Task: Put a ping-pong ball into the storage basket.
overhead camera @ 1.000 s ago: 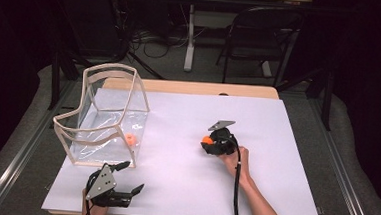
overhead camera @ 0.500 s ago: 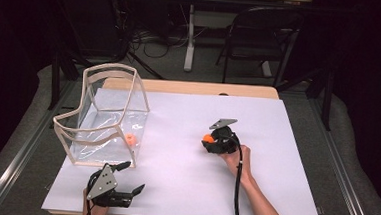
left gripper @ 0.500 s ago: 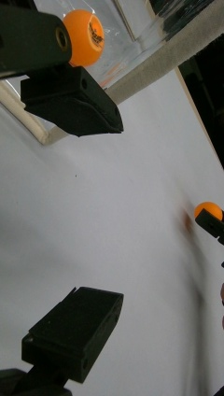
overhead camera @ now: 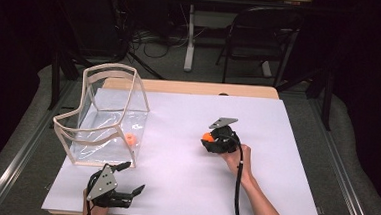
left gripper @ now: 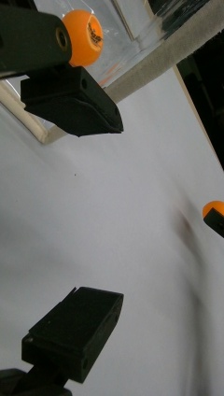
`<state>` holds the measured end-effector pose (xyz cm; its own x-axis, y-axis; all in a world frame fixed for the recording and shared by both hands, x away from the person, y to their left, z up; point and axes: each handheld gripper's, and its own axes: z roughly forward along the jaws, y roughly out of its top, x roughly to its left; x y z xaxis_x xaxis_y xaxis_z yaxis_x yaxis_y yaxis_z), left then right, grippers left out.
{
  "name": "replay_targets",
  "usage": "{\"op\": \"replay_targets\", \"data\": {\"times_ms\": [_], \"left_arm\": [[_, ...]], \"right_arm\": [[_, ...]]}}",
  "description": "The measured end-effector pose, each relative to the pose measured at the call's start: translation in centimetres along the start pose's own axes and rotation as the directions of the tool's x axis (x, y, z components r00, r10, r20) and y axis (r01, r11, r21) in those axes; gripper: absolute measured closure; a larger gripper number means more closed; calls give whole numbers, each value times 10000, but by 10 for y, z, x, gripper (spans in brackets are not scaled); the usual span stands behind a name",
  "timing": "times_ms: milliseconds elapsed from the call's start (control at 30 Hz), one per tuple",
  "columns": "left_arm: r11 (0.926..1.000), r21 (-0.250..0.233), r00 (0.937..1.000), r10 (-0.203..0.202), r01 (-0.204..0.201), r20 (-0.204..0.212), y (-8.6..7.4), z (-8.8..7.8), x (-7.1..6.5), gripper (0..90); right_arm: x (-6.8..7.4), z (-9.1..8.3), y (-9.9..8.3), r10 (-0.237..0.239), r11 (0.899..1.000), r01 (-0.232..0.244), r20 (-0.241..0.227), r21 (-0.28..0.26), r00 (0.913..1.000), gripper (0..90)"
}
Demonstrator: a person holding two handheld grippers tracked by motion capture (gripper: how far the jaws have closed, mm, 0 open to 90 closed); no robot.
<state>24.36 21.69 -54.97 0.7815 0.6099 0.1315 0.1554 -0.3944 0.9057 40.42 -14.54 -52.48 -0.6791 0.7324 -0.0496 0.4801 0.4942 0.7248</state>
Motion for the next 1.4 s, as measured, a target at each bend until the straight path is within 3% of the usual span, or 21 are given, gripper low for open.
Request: {"op": "replay_targets", "data": {"times_ms": [667,1400], "left_arm": [[10000,37,10000,17,-17,-20,0,0,1,158],[10000,41,10000,-12,13,-42,-1,-1,1,157]], "right_arm": [[3,-13,8,-116,9996,115,-23,-274,9999,509],[9,-21,16,-320,9995,320,-103,21,9994,509]]}}
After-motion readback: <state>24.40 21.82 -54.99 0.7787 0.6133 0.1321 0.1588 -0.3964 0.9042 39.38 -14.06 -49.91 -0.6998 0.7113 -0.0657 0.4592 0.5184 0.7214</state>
